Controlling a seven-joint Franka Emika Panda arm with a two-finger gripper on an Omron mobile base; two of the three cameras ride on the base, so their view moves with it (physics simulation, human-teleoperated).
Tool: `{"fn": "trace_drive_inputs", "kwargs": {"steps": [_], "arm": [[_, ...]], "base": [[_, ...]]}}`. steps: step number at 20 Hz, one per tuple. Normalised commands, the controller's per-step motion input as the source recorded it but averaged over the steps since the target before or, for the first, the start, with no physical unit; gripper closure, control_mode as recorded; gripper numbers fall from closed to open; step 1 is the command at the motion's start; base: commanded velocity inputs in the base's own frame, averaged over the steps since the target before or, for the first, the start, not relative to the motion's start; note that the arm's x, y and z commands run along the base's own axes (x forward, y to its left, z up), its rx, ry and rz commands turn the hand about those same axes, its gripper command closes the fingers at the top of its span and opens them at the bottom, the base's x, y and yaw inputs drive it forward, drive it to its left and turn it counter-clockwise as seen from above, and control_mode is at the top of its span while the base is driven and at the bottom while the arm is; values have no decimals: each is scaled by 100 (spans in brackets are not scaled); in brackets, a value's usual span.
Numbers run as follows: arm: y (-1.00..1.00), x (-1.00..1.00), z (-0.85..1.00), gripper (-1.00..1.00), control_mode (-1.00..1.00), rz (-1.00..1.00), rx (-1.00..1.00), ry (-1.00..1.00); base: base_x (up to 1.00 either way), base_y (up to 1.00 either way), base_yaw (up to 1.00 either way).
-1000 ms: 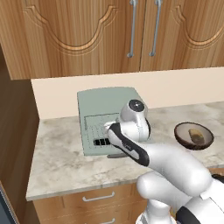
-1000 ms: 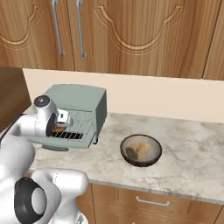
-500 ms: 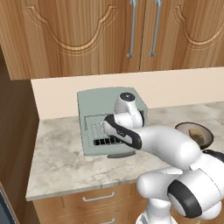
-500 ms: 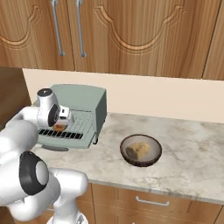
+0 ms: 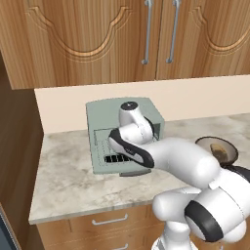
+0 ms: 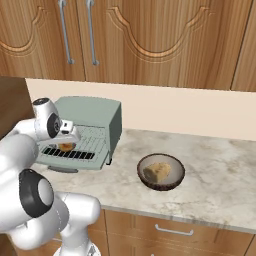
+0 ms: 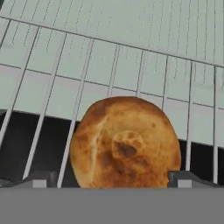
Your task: Pick up the heated bread from the toaster oven and place it in the bowl. Then move the bread bowl to the dining counter.
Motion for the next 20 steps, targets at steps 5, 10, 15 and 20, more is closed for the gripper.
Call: {"fn": "trace_drive_inputs", "kwargs": {"steps": [5,10,15,20], "arm": [[-35,-2,0,-100,-100,-1,0,-3],[-4,0,-4,-100,-100,-1,0,-1],[6,2,-15,-100,-100,0,0,-2],[0,0,-22,100,-100,0,0,-11]], "base": [[0,0,0],[0,0,0],[0,0,0],[0,0,0]]}}
